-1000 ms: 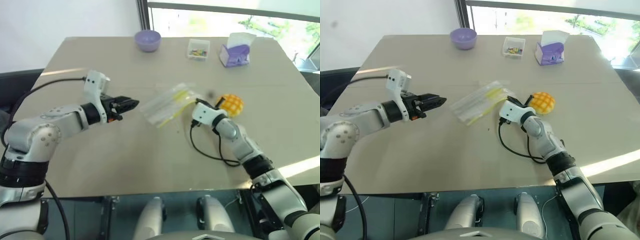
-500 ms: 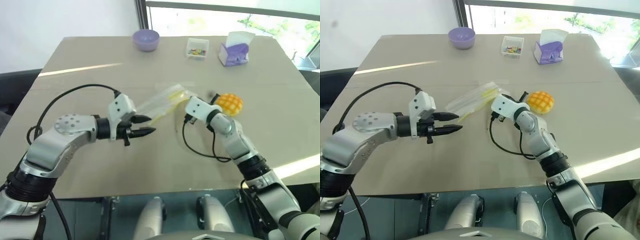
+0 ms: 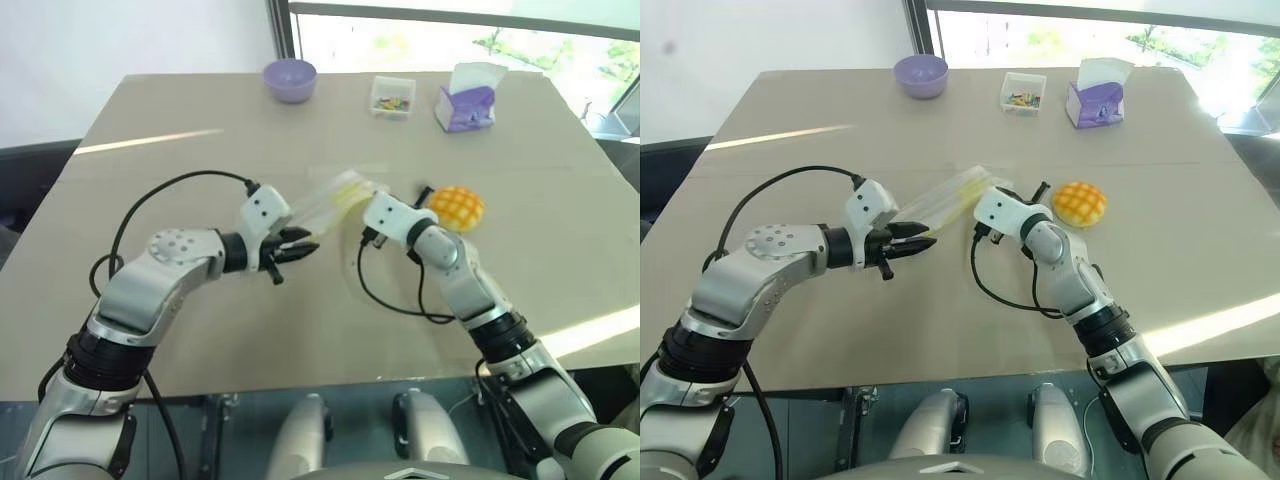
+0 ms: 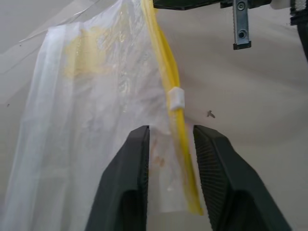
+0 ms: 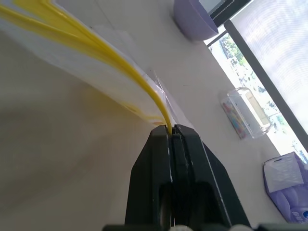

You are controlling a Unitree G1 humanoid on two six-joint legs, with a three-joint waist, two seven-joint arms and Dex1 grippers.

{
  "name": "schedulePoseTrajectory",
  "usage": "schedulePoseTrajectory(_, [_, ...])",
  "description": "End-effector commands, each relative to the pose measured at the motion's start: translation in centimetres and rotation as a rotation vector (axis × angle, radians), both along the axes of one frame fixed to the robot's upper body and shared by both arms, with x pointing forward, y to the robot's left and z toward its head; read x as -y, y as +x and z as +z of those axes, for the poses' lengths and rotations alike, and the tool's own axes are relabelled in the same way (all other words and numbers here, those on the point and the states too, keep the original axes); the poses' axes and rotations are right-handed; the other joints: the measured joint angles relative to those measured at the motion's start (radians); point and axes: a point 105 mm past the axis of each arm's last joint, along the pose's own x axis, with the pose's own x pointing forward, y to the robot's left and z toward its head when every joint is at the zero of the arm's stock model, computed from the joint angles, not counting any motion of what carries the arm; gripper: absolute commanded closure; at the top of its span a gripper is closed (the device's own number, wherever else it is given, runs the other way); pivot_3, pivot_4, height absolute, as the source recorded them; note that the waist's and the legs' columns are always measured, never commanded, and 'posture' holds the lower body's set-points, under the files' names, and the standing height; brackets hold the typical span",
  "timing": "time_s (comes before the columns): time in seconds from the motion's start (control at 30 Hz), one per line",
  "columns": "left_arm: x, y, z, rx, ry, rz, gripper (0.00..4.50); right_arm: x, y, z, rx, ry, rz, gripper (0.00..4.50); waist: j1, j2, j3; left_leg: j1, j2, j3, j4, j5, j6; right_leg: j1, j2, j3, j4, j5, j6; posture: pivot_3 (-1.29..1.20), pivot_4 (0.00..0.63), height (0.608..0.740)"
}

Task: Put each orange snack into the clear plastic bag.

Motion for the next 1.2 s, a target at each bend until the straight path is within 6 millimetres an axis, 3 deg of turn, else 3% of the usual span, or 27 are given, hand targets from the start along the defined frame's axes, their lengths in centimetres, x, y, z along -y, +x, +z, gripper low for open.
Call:
schedulePoseTrajectory(0.03, [0.1, 0.2, 0.6, 0.026, 0.004, -0.003, 4.48, -0.6, -0.4, 1.6, 0.053, 0.013, 0.020, 4.50, 0.000, 0.000, 0.000, 0.000, 0.000, 0.000, 0.000, 0.000, 0.000, 0.000, 0.000, 0.000, 0.000, 0.000, 0.000, 0.00, 0.150, 0.740])
schedulePoseTrajectory(0.33, [-1.5, 1.4, 0.8, 0.134, 0.109, 0.008, 4.48, 0.0, -1.0, 1.0, -0.008, 0.025, 0.031, 4.50, 0.001, 0.000, 0.000, 0.000, 0.000, 0.000, 0.000, 0.000, 0.000, 0.000, 0.000, 0.000, 0.000, 0.000, 0.000, 0.00, 0.150, 0.740])
schedulePoseTrajectory(0.43, [-1.6, 2.1, 1.8, 0.218, 0.134, -0.012, 4.50, 0.4, -1.3, 1.3, -0.009, 0.050, 0.025, 3.58, 0.001, 0.000, 0.000, 0.000, 0.000, 0.000, 0.001, 0.000, 0.000, 0.000, 0.000, 0.000, 0.001, 0.000, 0.000, 0.00, 0.150, 0.740])
schedulePoseTrajectory(0.6, [-1.5, 2.8, 3.4, 0.369, 0.161, -0.050, 4.50, 0.9, -2.0, 2.0, -0.002, 0.095, 0.052, 1.28, 0.002, 0.000, 0.000, 0.000, 0.000, 0.000, 0.001, 0.000, 0.000, 0.000, 0.000, 0.000, 0.001, 0.000, 0.000, 0.00, 0.150, 0.740])
schedulePoseTrajectory(0.8, [-2.3, 3.9, 4.0, 0.451, 0.198, -0.024, 4.50, 1.8, -3.7, 2.7, -0.053, 0.153, 0.152, 1.28, 0.003, 0.000, 0.000, 0.000, 0.000, 0.001, 0.001, 0.000, 0.000, 0.000, 0.000, 0.000, 0.001, 0.000, 0.000, 0.00, 0.150, 0.740])
schedulePoseTrajectory(0.9, [-2.6, 4.2, 3.9, 0.453, 0.212, -0.015, 4.50, 2.6, -3.9, 2.7, -0.075, 0.168, 0.144, 2.10, 0.001, 0.000, 0.000, 0.000, 0.000, 0.001, 0.002, 0.000, 0.000, 0.000, 0.000, 0.000, 0.002, 0.000, 0.000, 0.00, 0.150, 0.740])
schedulePoseTrajectory(1.07, [-2.7, 4.5, 4.1, 0.456, 0.198, -0.009, 4.50, 3.5, -4.5, 3.2, -0.079, 0.215, 0.132, 4.47, 0.003, 0.000, 0.000, 0.000, 0.000, 0.001, 0.002, 0.000, 0.000, 0.000, 0.000, 0.000, 0.002, 0.000, 0.000, 0.00, 0.150, 0.740])
schedulePoseTrajectory(1.2, [-2.5, 4.4, 4.3, 0.477, 0.180, -0.025, 4.50, 3.2, -5.3, 4.0, -0.088, 0.276, 0.172, 4.47, 0.003, 0.000, 0.000, 0.000, 0.000, 0.001, 0.003, 0.000, 0.000, 0.000, 0.000, 0.000, 0.002, 0.000, 0.000, 0.00, 0.150, 0.740])
